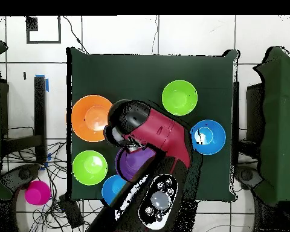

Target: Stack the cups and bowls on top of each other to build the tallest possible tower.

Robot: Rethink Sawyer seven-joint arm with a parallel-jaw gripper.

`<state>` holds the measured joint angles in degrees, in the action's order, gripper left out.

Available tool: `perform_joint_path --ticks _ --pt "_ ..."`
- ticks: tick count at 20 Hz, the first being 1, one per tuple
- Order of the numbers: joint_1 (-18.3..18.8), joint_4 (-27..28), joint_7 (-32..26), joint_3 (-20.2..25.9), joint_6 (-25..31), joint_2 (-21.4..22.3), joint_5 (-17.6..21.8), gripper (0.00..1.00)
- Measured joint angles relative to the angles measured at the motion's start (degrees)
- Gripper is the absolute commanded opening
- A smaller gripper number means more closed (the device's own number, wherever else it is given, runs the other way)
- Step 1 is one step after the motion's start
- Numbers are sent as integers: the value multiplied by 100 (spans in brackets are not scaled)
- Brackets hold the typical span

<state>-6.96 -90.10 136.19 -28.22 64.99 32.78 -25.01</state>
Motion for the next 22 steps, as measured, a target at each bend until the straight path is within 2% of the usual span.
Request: perform_joint_path --ticks 7,11,15,17,19,20,22 --pt "-208 191 224 -368 1 -88 28 0" --pt "-274 496 502 -500 1 -164 -25 0" --pt "-378 708 836 -502 1 -288 -274 0" --pt "-549 856 1310 -495 -4 -453 -647 0" --pt "-618 869 1494 -490 -7 -496 -785 0" --pt "-785 849 1923 -482 -72 -573 -1101 0" --pt "-894 793 2191 -463 -148 -597 -1311 0"
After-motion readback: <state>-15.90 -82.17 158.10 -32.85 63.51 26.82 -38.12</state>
